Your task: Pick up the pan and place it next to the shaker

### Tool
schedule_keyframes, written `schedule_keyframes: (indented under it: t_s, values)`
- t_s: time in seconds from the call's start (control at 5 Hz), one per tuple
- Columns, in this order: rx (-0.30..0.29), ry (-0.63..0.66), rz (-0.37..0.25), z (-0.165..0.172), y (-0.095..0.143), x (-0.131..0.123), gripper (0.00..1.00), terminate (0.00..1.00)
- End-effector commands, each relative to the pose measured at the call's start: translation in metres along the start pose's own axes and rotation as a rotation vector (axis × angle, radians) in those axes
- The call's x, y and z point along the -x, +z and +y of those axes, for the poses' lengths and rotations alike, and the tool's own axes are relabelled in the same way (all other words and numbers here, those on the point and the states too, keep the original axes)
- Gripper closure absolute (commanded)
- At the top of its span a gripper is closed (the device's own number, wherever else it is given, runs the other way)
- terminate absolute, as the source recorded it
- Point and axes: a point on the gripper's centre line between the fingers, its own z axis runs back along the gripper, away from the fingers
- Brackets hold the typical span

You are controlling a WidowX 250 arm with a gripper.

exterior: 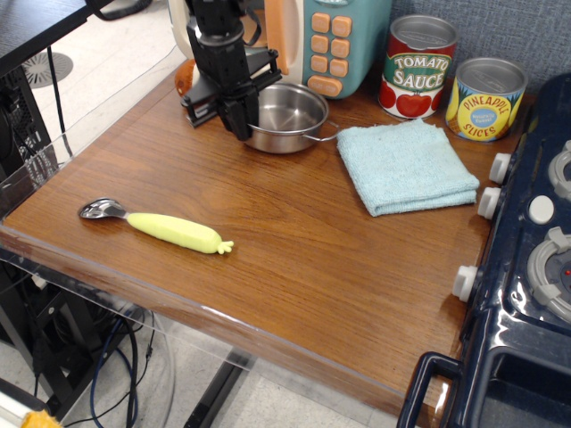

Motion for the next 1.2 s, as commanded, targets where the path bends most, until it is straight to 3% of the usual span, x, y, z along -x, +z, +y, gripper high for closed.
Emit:
schedule_keyframes:
  t_s: [0.0,0.6,0.8,1.0]
  values:
    - [-0.056,0.036,-0.041,0.021,0.004,-0.012,0.0,0.0]
    - [0.003,0.067,-0.103,0.025,0.029,-0.015,0.0,0.0]
    - [0.035,0.066,-0.119,0.022,0.043,-0.017,0.0,0.0]
    - [0.101,0.08,-0.147,0.023,0.072,-0.02,0.0,0.0]
